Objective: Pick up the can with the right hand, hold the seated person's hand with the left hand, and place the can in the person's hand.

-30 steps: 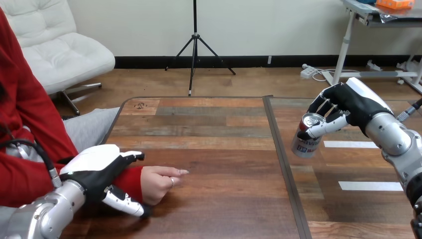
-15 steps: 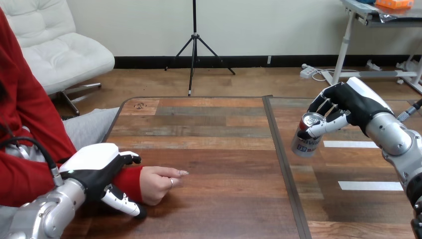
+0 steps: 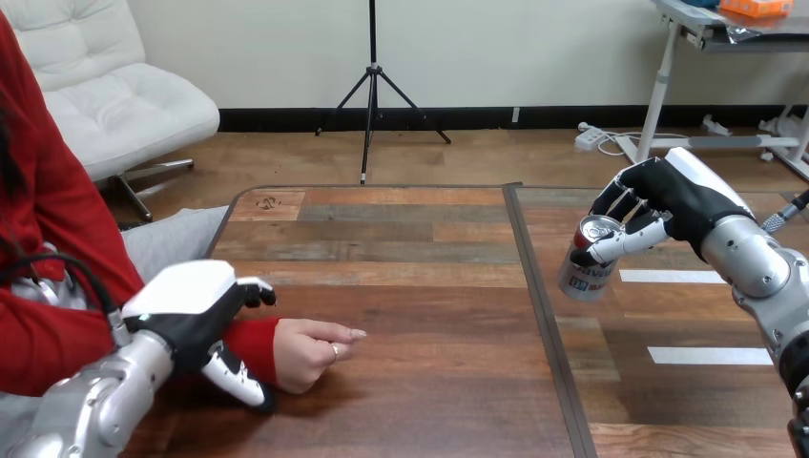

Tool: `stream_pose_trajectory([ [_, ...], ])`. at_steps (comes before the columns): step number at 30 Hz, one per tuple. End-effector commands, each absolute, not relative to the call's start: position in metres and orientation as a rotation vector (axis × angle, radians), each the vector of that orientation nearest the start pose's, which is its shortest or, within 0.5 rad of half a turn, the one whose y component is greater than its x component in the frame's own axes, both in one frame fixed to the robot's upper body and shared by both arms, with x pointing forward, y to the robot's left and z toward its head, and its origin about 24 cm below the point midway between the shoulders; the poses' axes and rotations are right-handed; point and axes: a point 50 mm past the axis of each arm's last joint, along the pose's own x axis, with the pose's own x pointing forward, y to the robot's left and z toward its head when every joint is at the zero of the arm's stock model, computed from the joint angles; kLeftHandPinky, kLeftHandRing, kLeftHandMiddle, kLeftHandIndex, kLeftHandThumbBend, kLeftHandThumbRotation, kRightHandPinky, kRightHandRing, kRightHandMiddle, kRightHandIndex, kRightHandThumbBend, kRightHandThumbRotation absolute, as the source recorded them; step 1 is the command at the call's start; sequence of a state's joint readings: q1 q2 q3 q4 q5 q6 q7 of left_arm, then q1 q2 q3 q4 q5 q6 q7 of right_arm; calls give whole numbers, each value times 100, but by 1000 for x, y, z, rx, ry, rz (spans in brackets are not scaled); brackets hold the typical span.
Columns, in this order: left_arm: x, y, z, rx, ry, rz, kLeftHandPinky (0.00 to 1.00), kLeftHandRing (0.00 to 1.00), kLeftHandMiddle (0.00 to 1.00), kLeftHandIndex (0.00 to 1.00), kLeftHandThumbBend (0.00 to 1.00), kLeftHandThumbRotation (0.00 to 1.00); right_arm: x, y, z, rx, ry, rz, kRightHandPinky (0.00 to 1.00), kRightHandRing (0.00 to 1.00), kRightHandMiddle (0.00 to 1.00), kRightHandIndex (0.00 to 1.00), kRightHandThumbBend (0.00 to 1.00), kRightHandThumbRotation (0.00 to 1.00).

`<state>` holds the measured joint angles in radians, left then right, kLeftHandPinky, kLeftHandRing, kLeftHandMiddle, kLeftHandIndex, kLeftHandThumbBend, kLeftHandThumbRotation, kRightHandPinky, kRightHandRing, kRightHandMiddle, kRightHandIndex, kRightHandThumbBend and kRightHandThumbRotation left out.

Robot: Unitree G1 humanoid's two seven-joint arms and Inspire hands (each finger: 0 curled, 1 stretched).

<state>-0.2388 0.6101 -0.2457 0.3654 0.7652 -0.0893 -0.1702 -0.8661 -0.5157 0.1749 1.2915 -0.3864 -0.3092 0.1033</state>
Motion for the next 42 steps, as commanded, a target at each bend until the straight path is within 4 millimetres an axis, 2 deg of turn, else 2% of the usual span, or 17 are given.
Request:
stream_pose_trajectory([
  [1,294,241,34,1495,200,-342,69,77,79,77,100,9,384,-256,110,-893,100,89,38,42,45,46,82,0],
  [14,297,240,27,1534,204,-309,70,75,76,74,99,2,383,-256,111,-883,92,91,39,42,45,45,82,0],
  [28,299,239,26,1537,207,-297,57,66,70,68,94,0,383,-256,111,-883,82,90,37,41,44,46,82,0],
  [42,301,238,25,1581,295,-359,53,62,66,66,91,0,383,-256,112,-870,69,90,38,42,44,45,81,0],
])
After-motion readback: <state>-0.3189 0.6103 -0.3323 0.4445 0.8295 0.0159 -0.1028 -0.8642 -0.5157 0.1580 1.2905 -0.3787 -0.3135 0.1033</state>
